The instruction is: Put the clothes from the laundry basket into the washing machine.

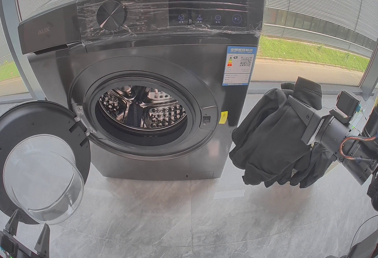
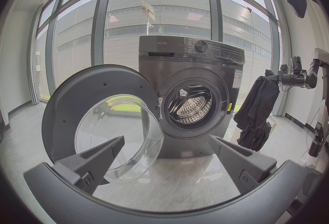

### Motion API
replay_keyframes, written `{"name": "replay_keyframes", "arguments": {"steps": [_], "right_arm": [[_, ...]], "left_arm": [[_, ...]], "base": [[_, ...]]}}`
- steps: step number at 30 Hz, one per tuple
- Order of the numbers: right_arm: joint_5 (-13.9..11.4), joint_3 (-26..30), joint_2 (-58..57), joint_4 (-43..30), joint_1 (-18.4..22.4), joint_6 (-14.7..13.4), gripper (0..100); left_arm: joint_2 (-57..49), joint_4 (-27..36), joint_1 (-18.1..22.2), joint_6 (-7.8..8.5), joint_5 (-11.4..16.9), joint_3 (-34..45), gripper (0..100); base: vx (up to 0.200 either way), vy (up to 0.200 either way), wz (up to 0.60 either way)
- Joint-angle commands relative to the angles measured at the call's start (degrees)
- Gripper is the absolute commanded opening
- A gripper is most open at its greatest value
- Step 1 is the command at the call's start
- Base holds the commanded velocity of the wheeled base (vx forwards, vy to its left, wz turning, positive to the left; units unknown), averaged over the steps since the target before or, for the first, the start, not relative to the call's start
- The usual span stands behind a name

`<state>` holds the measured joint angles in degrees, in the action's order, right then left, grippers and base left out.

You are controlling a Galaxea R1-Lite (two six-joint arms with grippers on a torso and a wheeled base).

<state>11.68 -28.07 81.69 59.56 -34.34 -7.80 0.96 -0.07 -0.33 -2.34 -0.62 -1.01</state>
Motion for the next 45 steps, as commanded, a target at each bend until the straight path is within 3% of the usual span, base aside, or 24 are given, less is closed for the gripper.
{"name": "replay_keyframes", "arguments": {"steps": [1, 24, 45], "right_arm": [[0.01, 0.04, 0.14, 0.03, -0.02, -0.02, 0], [-0.60, 0.92, 0.49, 0.03, -0.02, -0.02, 0], [-0.96, 2.41, 1.10, 0.03, -0.64, -0.20, 0]], "left_arm": [[-0.96, -0.01, -0.02, -0.03, 0.01, 1.01, 100], [-0.96, -0.01, -0.02, -0.03, 0.01, 1.01, 100], [-0.96, -0.01, 0.07, 0.06, 0.01, 1.01, 100]], "base": [[0.000, 0.000, 0.00], [0.000, 0.183, 0.00], [0.000, 0.000, 0.00]]}}
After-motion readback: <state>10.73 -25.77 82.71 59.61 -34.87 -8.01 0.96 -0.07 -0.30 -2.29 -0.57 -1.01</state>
